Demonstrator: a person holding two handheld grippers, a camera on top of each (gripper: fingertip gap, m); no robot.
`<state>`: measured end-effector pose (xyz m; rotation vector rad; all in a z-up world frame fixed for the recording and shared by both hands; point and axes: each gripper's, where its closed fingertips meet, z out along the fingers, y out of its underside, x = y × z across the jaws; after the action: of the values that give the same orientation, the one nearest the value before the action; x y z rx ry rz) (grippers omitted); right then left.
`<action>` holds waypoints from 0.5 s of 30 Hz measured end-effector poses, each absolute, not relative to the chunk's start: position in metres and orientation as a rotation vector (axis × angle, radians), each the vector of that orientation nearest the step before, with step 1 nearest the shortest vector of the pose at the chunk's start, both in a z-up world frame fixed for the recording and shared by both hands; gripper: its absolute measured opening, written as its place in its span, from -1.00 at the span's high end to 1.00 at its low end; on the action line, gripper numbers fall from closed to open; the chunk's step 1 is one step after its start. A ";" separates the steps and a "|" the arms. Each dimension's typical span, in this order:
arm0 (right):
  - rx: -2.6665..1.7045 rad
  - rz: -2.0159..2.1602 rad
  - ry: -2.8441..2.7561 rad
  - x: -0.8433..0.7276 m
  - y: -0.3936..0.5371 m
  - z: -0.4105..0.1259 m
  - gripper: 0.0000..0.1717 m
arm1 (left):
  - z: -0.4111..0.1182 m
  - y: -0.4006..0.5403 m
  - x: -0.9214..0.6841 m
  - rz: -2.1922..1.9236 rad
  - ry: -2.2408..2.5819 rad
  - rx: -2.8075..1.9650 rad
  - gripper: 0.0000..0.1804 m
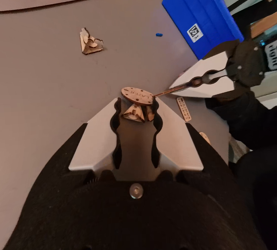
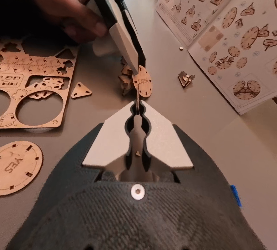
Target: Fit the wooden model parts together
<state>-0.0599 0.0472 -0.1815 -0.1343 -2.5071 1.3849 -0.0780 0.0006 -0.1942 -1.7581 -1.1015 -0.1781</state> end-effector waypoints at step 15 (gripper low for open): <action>0.084 1.263 -2.442 -0.051 0.044 -0.188 0.99 | -0.176 0.014 -0.061 -0.381 -0.980 -1.660 0.89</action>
<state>-0.0507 0.0437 -0.1881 0.0836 -2.4417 1.2631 -0.0608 0.0141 -0.1759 -1.6599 -0.9804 -0.3811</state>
